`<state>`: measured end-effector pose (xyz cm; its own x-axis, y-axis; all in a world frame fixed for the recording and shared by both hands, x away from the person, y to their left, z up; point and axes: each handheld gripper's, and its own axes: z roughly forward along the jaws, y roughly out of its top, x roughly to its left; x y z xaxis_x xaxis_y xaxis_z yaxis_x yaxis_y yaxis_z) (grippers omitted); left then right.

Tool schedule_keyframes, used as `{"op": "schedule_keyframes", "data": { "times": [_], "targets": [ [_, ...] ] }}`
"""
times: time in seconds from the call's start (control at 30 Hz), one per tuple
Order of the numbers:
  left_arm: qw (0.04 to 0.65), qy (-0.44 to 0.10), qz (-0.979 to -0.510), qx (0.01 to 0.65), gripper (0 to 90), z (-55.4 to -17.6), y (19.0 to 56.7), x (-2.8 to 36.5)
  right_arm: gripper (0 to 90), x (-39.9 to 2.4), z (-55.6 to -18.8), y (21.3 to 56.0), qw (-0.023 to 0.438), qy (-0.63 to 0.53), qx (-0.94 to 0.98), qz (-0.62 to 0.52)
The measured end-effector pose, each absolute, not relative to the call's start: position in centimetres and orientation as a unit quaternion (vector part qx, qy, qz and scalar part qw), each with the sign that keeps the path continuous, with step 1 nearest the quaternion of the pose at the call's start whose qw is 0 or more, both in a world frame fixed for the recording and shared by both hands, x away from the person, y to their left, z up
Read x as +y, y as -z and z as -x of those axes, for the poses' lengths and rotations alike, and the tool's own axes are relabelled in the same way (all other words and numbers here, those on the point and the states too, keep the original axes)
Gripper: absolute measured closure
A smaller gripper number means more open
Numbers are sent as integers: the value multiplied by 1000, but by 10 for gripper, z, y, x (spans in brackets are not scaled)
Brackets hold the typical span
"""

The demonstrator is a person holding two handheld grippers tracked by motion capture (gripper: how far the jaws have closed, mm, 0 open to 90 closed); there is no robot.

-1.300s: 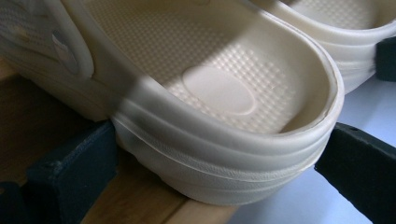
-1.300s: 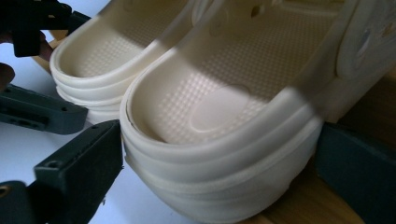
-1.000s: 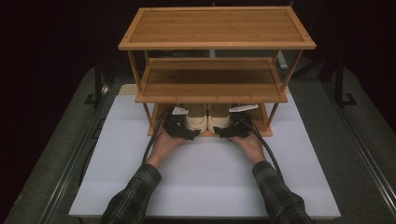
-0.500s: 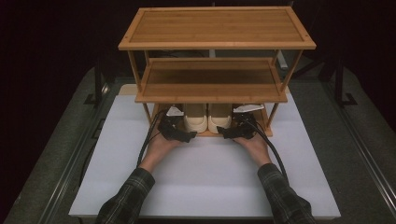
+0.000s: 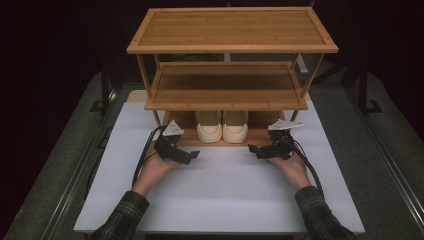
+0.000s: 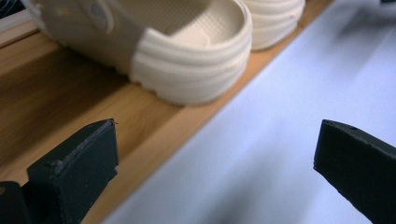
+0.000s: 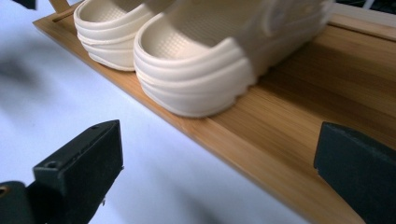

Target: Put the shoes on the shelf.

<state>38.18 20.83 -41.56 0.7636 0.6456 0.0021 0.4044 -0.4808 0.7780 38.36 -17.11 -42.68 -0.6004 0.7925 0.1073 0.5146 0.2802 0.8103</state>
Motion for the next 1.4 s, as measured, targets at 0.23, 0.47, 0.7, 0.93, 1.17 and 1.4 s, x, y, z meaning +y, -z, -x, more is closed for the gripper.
{"op": "schedule_keyframes", "data": {
  "times": [0.23, 0.47, 0.7, 0.93, 1.17, 1.4],
  "targets": [
    [398, -157, -851, 305, 0, -354, 409, 234, 13, -199, -355, 420, 174, -431, 778, -423],
    [393, -161, -852, 307, 0, -331, 407, 260, 13, -227, -325, 423, 177, -414, 783, -429],
    [371, -166, -859, 312, 0, -305, 410, 284, 13, -254, -295, 431, 171, -403, 781, -445],
    [339, -175, -869, 316, 0, -280, 422, 308, 13, -275, -273, 443, 171, -375, 788, -457],
    [340, -169, -857, 348, 0, -262, 435, 341, 13, -286, -260, 451, 171, -349, 796, -464],
    [334, -151, -857, 362, 0, -257, 450, 354, 13, -285, -258, 457, 172, -328, 809, -456]
  ]
}}
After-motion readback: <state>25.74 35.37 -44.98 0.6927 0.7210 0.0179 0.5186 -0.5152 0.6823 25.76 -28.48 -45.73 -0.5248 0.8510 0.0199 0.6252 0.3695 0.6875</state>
